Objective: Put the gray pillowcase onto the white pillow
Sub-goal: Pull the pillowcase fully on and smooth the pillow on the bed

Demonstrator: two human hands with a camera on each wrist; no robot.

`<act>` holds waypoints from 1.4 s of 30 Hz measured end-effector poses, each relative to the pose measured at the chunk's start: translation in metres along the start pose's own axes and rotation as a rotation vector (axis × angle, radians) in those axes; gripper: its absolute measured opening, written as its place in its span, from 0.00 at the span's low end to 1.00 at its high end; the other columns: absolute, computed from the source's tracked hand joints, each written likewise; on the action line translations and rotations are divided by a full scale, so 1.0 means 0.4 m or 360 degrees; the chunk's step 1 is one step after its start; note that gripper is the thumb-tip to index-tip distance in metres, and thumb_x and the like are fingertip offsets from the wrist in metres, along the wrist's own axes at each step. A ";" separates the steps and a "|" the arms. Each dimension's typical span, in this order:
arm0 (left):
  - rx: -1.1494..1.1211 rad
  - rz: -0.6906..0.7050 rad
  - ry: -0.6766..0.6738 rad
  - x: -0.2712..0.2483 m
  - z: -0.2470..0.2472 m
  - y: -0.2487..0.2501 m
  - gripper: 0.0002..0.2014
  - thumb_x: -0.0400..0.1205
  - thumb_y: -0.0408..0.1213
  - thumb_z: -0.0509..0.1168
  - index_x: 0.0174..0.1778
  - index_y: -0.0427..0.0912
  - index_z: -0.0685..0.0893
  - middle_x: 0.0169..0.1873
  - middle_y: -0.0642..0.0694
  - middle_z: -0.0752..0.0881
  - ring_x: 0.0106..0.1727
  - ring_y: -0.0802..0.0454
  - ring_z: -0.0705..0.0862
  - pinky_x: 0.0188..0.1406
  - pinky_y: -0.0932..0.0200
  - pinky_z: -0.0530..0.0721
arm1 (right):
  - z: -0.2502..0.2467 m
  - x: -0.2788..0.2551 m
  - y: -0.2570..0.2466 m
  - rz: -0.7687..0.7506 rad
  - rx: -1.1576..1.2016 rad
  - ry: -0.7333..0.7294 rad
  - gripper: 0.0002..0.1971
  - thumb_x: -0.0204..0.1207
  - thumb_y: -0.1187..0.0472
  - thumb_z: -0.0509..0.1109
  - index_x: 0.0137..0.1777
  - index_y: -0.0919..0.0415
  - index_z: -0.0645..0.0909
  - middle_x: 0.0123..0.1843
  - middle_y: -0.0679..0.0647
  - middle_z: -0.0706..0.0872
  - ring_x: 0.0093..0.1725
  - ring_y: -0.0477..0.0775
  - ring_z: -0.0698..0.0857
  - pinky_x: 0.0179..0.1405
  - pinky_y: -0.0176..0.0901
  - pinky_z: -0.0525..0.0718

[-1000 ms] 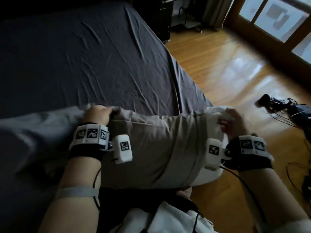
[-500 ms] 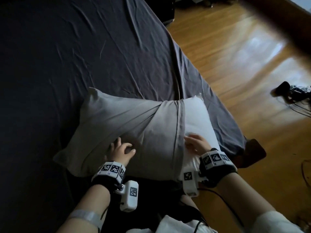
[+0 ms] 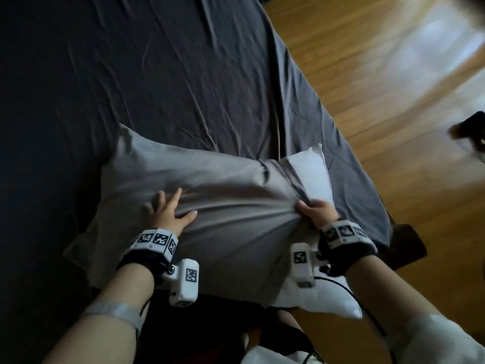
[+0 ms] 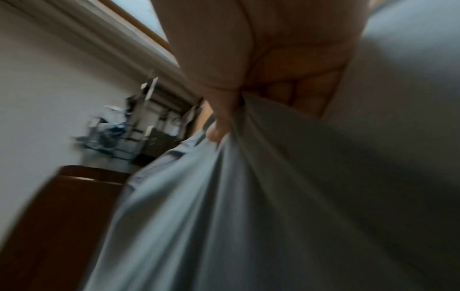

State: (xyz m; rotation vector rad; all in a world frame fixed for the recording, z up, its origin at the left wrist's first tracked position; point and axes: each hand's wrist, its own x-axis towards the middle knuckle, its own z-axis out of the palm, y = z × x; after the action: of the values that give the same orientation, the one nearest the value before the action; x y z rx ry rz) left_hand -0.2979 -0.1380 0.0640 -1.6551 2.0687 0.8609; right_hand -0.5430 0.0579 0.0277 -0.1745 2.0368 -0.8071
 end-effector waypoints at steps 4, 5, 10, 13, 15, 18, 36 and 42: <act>0.0299 -0.0129 -0.0098 0.015 0.022 -0.006 0.40 0.76 0.59 0.64 0.78 0.66 0.47 0.82 0.55 0.37 0.80 0.30 0.39 0.81 0.41 0.44 | -0.032 -0.009 0.044 0.0147 -0.0035 0.0204 0.18 0.75 0.54 0.70 0.26 0.62 0.75 0.21 0.54 0.74 0.34 0.54 0.75 0.20 0.33 0.69; 0.0290 -0.0155 -0.0092 0.018 0.024 -0.012 0.40 0.76 0.58 0.64 0.79 0.66 0.47 0.82 0.54 0.37 0.80 0.29 0.40 0.81 0.41 0.45 | -0.009 -0.013 0.021 0.0113 0.0005 0.0131 0.18 0.74 0.53 0.71 0.27 0.62 0.76 0.22 0.54 0.75 0.32 0.54 0.75 0.19 0.33 0.68; 0.0304 -0.0178 -0.0072 0.015 0.032 -0.042 0.41 0.75 0.56 0.67 0.79 0.64 0.49 0.82 0.53 0.41 0.80 0.28 0.47 0.81 0.42 0.50 | 0.043 0.022 -0.093 0.0006 0.0262 0.0018 0.19 0.71 0.45 0.72 0.27 0.57 0.75 0.32 0.56 0.82 0.36 0.55 0.81 0.40 0.43 0.75; 0.0296 -0.0155 0.0013 0.010 0.037 -0.040 0.39 0.73 0.54 0.70 0.78 0.61 0.57 0.83 0.51 0.47 0.80 0.31 0.52 0.80 0.45 0.51 | 0.017 0.079 -0.143 0.0038 0.0381 0.0159 0.20 0.70 0.42 0.70 0.30 0.60 0.77 0.35 0.58 0.82 0.41 0.56 0.80 0.43 0.43 0.74; 0.0284 -0.0176 0.0085 0.015 0.032 -0.014 0.38 0.70 0.51 0.73 0.75 0.54 0.65 0.82 0.47 0.53 0.80 0.34 0.55 0.80 0.46 0.53 | -0.006 0.108 -0.159 0.0039 0.0316 0.0129 0.22 0.72 0.42 0.68 0.42 0.65 0.83 0.38 0.59 0.83 0.43 0.58 0.81 0.45 0.42 0.73; -0.0070 0.0032 0.0190 0.035 0.013 0.099 0.36 0.68 0.49 0.76 0.70 0.47 0.71 0.80 0.46 0.58 0.80 0.39 0.57 0.80 0.47 0.56 | -0.005 0.104 -0.187 -0.0091 0.0078 0.0042 0.18 0.78 0.48 0.62 0.51 0.63 0.84 0.46 0.61 0.85 0.49 0.59 0.81 0.50 0.40 0.73; 0.0344 0.0061 -0.0106 0.059 0.081 0.178 0.35 0.80 0.55 0.59 0.80 0.58 0.49 0.83 0.45 0.43 0.82 0.34 0.42 0.81 0.42 0.43 | -0.080 -0.003 -0.012 0.0133 0.0604 -0.0049 0.18 0.68 0.53 0.77 0.25 0.58 0.74 0.13 0.45 0.73 0.18 0.46 0.73 0.17 0.33 0.69; 0.0329 0.0103 -0.0059 -0.027 0.084 0.081 0.32 0.81 0.57 0.55 0.79 0.63 0.49 0.82 0.57 0.42 0.83 0.51 0.38 0.75 0.29 0.43 | -0.032 -0.112 0.144 0.0171 0.0457 -0.0092 0.14 0.72 0.62 0.75 0.27 0.58 0.77 0.11 0.43 0.76 0.12 0.36 0.75 0.11 0.28 0.72</act>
State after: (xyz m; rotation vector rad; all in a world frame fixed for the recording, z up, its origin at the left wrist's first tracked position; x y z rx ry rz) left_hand -0.3296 -0.1036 0.0529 -1.4609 2.1172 0.6664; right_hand -0.5170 0.1273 0.0293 0.0726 1.8364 -1.0029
